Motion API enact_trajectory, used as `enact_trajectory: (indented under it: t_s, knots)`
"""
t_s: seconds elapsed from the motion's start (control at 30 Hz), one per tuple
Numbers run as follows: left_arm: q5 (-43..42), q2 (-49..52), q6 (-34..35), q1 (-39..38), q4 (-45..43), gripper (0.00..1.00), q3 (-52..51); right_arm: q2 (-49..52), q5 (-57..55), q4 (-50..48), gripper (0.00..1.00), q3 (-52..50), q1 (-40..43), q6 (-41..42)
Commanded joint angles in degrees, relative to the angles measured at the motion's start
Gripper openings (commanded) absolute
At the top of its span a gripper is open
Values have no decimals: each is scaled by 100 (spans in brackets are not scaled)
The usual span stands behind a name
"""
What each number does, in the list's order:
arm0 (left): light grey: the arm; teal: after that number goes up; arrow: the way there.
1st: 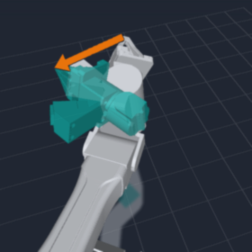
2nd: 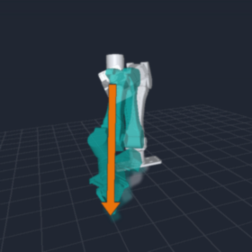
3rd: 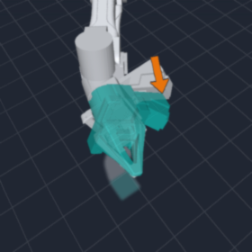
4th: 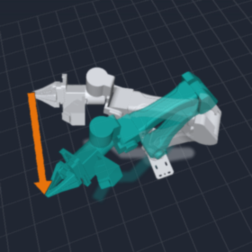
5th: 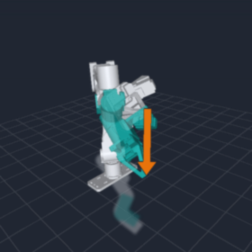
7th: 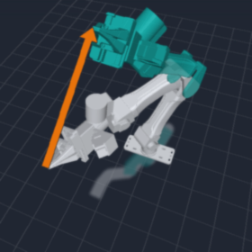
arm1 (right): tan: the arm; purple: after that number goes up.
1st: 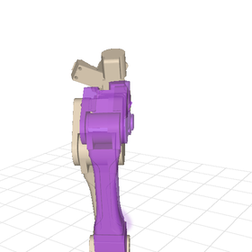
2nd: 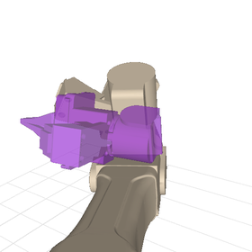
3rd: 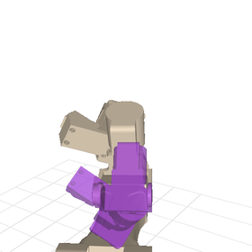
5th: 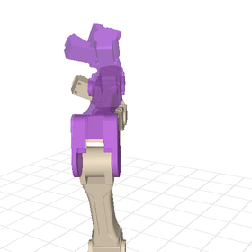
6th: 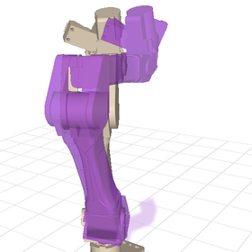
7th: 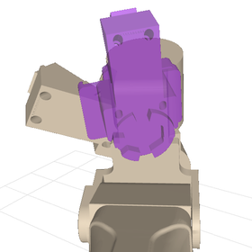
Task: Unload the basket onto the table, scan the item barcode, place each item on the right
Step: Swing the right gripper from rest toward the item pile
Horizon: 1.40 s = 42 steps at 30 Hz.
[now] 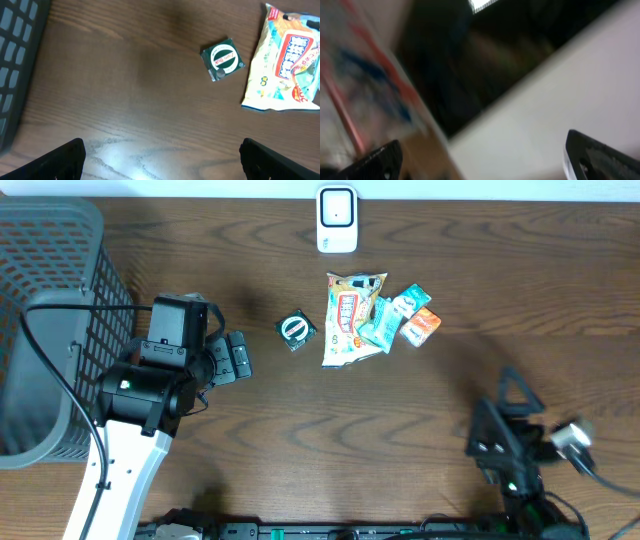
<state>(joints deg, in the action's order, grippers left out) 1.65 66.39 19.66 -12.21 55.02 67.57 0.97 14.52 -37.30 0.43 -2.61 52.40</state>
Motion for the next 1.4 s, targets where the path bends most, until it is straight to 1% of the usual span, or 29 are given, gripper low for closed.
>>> enact_trajectory:
  t_s: [0.0,0.03,0.1,0.23,0.33,0.43,0.47,0.53,0.7,0.77,0.87,1.0,1.1,1.23,1.37]
  knots:
    - [-11,26,52,9,4,98,52,-15,-1399,-459,99,101,-48,136]
    - [-11,26,52,9,4,98,52,-15,-1687,-470,99,234,-48,125]
    - [-11,26,52,9,4,98,50,17,-1897,-461,99,468,-48,-166]
    - [-13,26,52,9,4,98,50,295,-1869,-363,99,1097,-48,-1311]
    - [-11,26,52,9,4,98,50,719,-1843,-50,99,1665,-48,-2295]
    - [-11,26,52,9,4,98,50,1279,-1843,581,99,2299,-48,-3134]
    - [-11,26,52,9,4,98,52,1580,-1845,960,99,2610,-48,-3432]
    - [-11,26,52,9,4,98,50,2068,-1845,1587,99,3084,-48,-3757]
    - [-11,26,52,9,4,98,50,3272,-1705,3108,99,4122,-48,-3836]
    - [-11,26,52,9,4,98,50,3762,-1456,3609,99,4507,-48,-3917]
    - [-13,26,52,9,4,98,50,4476,-938,4280,99,5112,-48,-4332]
    - [-13,26,52,9,4,98,50,5248,-684,5213,99,5923,-48,-4328]
    - [-11,26,52,9,4,98,50,5661,-188,5543,99,6205,-48,-4323]
    - [-11,26,52,9,4,98,50,5862,717,5685,99,6203,-48,-4323]
    - [-11,26,52,9,4,98,50,5960,1445,6065,99,6203,-48,-4301]
